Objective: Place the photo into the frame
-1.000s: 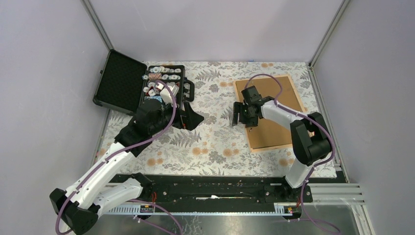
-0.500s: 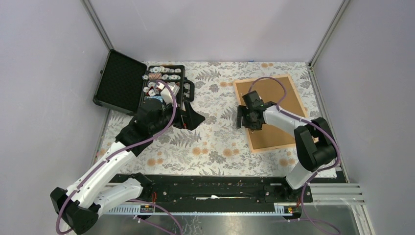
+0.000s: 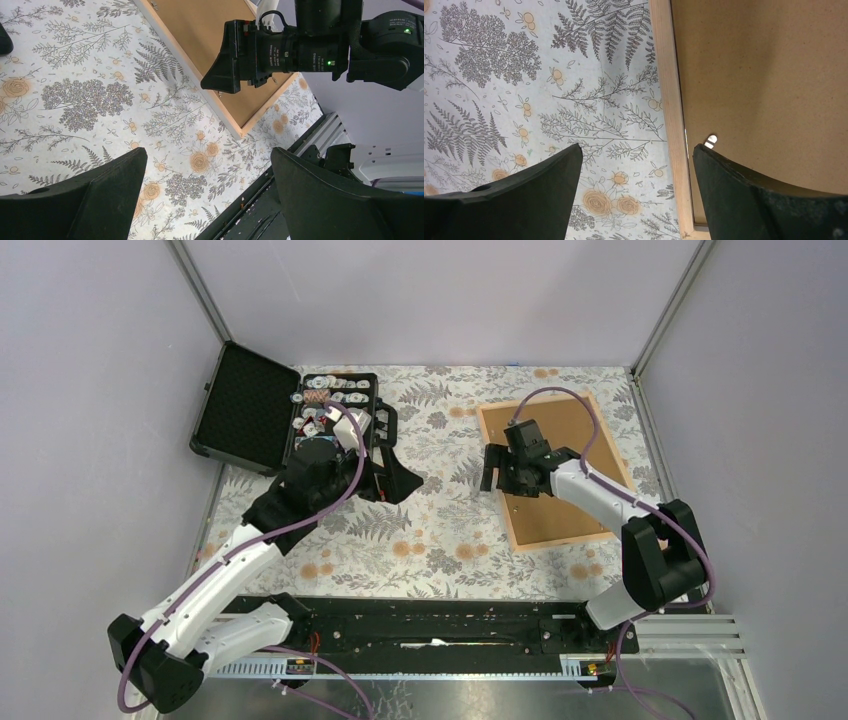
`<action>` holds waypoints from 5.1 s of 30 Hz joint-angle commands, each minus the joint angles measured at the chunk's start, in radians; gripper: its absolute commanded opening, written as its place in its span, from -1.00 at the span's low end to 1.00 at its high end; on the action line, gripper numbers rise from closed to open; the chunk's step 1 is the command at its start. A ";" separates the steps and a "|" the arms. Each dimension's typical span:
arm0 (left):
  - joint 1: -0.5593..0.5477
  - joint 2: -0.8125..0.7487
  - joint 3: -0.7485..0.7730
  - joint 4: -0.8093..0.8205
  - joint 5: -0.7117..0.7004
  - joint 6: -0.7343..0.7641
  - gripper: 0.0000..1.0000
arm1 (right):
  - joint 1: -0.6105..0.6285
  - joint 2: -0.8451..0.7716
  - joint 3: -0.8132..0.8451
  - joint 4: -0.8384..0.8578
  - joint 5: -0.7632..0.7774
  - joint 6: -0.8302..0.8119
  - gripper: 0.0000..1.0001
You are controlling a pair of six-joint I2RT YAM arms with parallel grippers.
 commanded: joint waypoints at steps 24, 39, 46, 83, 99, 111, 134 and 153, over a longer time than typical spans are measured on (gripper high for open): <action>0.022 0.009 -0.123 0.052 -0.127 -0.181 0.97 | 0.317 -0.076 -0.132 0.041 0.087 0.267 0.77; 0.032 -0.064 -0.143 0.053 -0.175 -0.222 0.97 | 0.366 0.049 -0.121 0.051 0.291 0.391 0.68; 0.034 -0.087 -0.137 0.037 -0.189 -0.212 0.97 | 0.409 0.175 -0.054 0.035 0.351 0.346 0.55; 0.035 0.048 0.069 0.026 -0.177 -0.114 0.97 | 0.451 0.035 -0.062 0.018 0.283 0.117 0.45; 0.035 0.051 0.106 -0.007 -0.199 -0.081 0.97 | 0.452 0.194 -0.049 0.079 0.265 0.117 0.04; 0.037 0.077 0.109 -0.001 -0.199 -0.072 0.97 | 0.452 0.152 -0.085 0.070 0.203 0.069 -0.74; 0.035 0.255 0.216 0.192 0.016 -0.051 0.97 | 0.379 0.100 0.123 0.278 0.703 -0.002 0.99; 0.040 0.359 0.290 0.156 -0.164 0.270 0.97 | 0.160 0.419 0.322 0.619 0.477 -0.029 0.99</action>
